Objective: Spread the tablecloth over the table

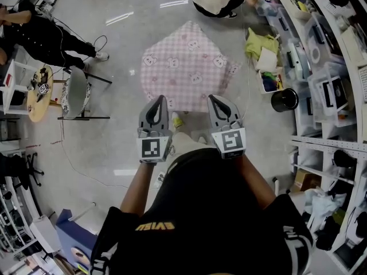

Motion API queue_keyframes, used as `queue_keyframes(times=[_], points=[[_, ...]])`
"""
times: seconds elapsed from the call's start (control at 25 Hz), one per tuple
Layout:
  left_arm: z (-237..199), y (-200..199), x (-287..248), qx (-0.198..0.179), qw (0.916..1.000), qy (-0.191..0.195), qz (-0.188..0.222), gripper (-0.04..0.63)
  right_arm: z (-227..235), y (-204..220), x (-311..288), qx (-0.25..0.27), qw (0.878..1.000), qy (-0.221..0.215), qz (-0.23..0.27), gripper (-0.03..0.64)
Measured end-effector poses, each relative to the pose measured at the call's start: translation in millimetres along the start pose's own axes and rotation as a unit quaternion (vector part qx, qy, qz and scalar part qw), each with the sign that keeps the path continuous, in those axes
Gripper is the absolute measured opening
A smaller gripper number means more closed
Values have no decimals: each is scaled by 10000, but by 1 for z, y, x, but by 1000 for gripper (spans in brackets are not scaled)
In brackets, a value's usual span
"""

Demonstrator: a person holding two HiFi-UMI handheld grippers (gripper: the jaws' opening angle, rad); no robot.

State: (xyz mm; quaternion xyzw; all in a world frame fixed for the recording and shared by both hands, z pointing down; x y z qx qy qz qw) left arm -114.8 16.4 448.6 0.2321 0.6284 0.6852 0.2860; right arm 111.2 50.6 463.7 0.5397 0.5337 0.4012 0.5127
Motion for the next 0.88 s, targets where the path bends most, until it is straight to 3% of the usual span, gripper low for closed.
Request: queue_keyframes(times=[0.2, 0.56, 0.88], points=[[6, -1, 8, -211, 9995, 88, -227, 18, -3, 2, -5, -50, 9999, -130, -80, 2], [0, -3, 29, 82, 9994, -298, -135, 18, -13, -12, -20, 567, 9947, -819, 267, 2], [3, 4, 29, 150, 9989, -330, -311, 18, -17, -8, -14, 260, 9964, -762, 269, 2]])
Point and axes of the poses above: the fingertips, and each gripper's own axes: x backward along the fingers, z to its right, y out of its underside, the point moved 10 cm from there along x, backward along the fingers, and after that the axes turned 15 degrees about y, right-handed, at the moved point
